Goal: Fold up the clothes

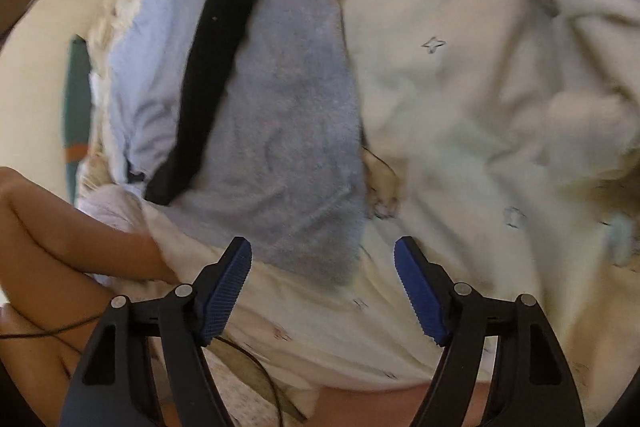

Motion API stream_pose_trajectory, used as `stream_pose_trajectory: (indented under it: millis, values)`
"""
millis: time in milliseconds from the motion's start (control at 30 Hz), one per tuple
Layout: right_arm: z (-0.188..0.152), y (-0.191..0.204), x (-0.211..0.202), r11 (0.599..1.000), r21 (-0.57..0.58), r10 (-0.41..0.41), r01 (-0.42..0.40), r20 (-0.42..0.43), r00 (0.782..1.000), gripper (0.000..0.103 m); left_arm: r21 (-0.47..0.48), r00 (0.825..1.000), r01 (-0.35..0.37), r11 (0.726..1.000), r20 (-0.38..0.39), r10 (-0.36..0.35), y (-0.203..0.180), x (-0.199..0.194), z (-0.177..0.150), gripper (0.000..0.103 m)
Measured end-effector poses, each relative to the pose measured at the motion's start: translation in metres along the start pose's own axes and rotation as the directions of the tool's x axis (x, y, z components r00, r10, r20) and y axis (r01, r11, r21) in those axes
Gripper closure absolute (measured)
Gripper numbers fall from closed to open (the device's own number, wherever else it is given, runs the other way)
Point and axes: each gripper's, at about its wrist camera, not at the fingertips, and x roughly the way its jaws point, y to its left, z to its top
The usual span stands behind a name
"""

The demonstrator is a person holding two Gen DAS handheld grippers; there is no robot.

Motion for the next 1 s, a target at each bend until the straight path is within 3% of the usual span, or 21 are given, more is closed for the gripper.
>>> stream_pose_trajectory:
  millis: [167, 300, 333, 367, 400, 433, 567, 800, 1000]
  values:
    - [-0.009, -0.008, 0.024, 0.997, 0.014, 0.072, -0.072, -0.01, 0.997, 0.033, 0.003, 1.0, 0.015, 1.0, -0.023, -0.015, -0.008, 0.009, 0.01, 0.047]
    - [-0.015, -0.013, 0.04, 0.991, 0.021, 0.133, -0.133, -0.013, 0.991, 0.05, 0.039, 0.999, 0.031, 0.999, -0.044, -0.03, -0.018, 0.01, 0.011, 0.093]
    - [-0.016, -0.011, 0.042, 0.989, 0.006, 0.146, -0.146, -0.015, 0.989, 0.054, 0.041, 0.999, 0.035, 0.999, -0.041, -0.034, -0.017, 0.007, 0.01, 0.093]
    - [-0.017, -0.009, 0.043, 0.988, -0.013, 0.157, -0.157, -0.018, 0.987, 0.061, 0.043, 0.999, 0.037, 0.998, -0.038, -0.036, -0.017, 0.004, 0.008, 0.095]
    - [-0.017, -0.006, 0.045, 0.985, -0.033, 0.167, -0.168, -0.022, 0.986, 0.084, 0.044, 0.999, 0.03, 0.999, -0.034, -0.029, -0.016, 0.0, 0.007, 0.096]
    - [-0.018, -0.004, 0.049, 0.989, -0.059, 0.138, -0.139, -0.03, 0.99, 0.094, 0.044, 0.999, 0.021, 0.999, -0.03, -0.019, -0.015, -0.005, 0.005, 0.096]
    - [-0.015, -0.005, 0.047, 0.996, -0.071, 0.05, -0.051, -0.016, 0.999, 0.097, 0.04, 1.0, -0.018, 0.999, -0.007, 0.018, -0.009, -0.026, -0.002, 0.096]
    - [-0.009, 0.045, 0.004, 0.975, -0.217, 0.051, -0.05, 0.0, 0.999, 0.098, 0.07, 0.998, -0.022, 0.997, 0.056, 0.018, -0.017, -0.079, -0.019, 0.096]
    - [0.01, 0.141, -0.027, 0.921, -0.379, 0.086, -0.089, -0.023, 0.996, 0.098, 0.036, 0.988, -0.075, 0.997, 0.14, 0.069, -0.013, -0.138, -0.061, 0.096]
